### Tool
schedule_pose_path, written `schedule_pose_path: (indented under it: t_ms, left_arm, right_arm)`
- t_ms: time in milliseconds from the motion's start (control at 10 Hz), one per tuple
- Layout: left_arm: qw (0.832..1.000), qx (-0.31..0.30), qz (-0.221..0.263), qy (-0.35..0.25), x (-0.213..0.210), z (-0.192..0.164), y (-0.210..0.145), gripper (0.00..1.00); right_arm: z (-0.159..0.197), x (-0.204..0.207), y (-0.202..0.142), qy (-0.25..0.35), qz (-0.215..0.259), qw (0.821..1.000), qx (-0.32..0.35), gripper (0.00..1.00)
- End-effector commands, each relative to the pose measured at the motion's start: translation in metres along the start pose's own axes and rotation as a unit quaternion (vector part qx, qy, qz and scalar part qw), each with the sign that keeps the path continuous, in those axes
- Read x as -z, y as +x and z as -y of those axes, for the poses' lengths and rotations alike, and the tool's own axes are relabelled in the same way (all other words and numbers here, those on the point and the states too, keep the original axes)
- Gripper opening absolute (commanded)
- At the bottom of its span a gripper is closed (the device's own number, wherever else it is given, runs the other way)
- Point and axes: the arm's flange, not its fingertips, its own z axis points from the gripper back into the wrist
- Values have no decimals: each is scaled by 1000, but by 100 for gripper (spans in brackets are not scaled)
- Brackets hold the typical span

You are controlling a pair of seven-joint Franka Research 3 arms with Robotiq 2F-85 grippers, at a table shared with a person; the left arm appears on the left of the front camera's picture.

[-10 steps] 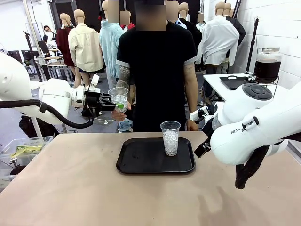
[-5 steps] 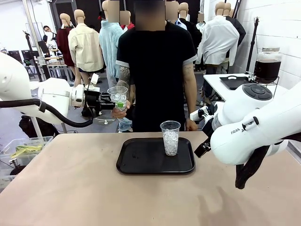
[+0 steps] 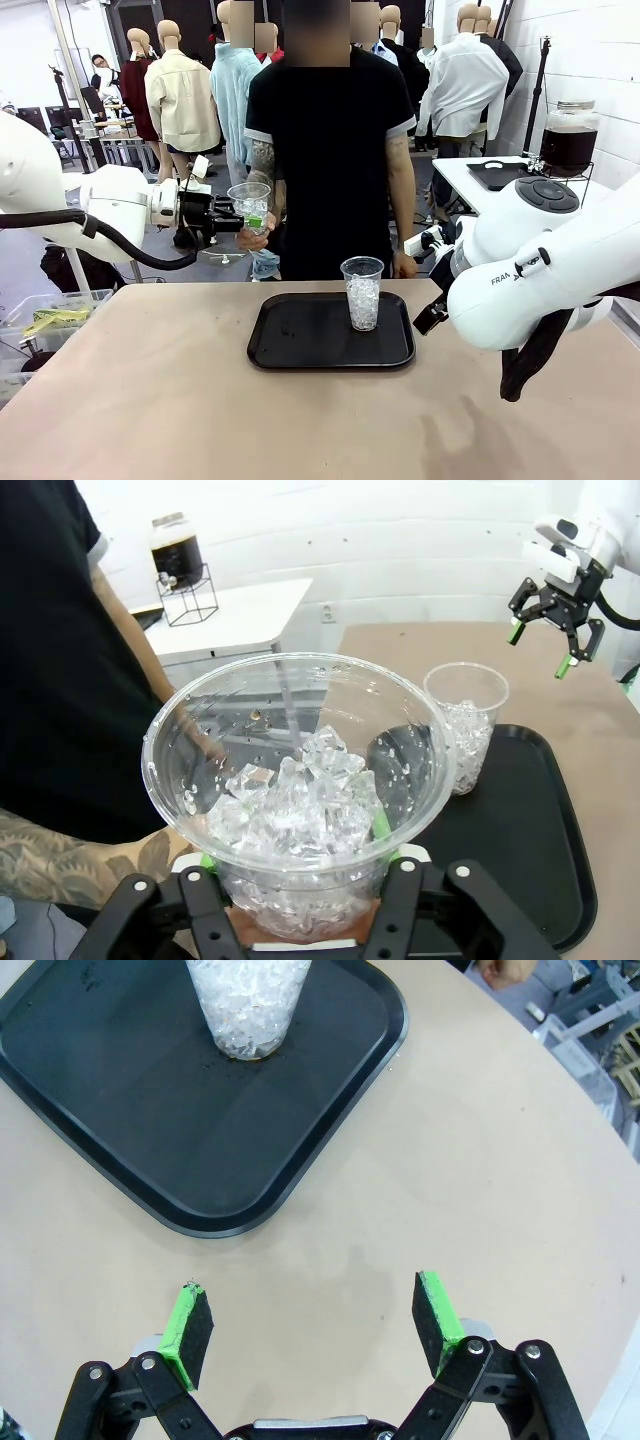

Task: Pour the drink into the iced cup.
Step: Pick up the iced cup indicated by the human and present it to them.

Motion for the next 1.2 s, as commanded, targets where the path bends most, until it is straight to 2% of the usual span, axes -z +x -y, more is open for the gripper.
schedule_pose_path:
  t_ms: [0,200,300,600,700,800,900,1100]
  left_arm:
    - [999,-21,-7,31,-10,11,5,97]
    - [989,-63,-54,123,-31,41,14,100]
    - [976,-76,-91,180,-47,73,21,100]
    - [939,-114,-129,298,-120,163,39,100]
    - [917,-130,-178,333,-145,185,44,100]
    - [876,-165,-214,400,-179,198,47,100]
    - [850,-208,-253,413,-220,210,44,100]
    - [849,-246,-246,397,-269,227,36,100]
  right_arm:
    - [-1,0,0,0,0,1000,0,100]
    - [-1,0,0,0,0,1000,0,100]
    - [-1,0,0,0,0,1000,0,100]
    - [-1,0,0,0,0,1000,0,100]
    - [-1,0,0,0,0,1000,0,100]
    - [-1,0,0,0,0,1000,0,100]
    - [-1,0,0,0,0,1000,0,100]
    - [-1,0,0,0,0,1000,0,100]
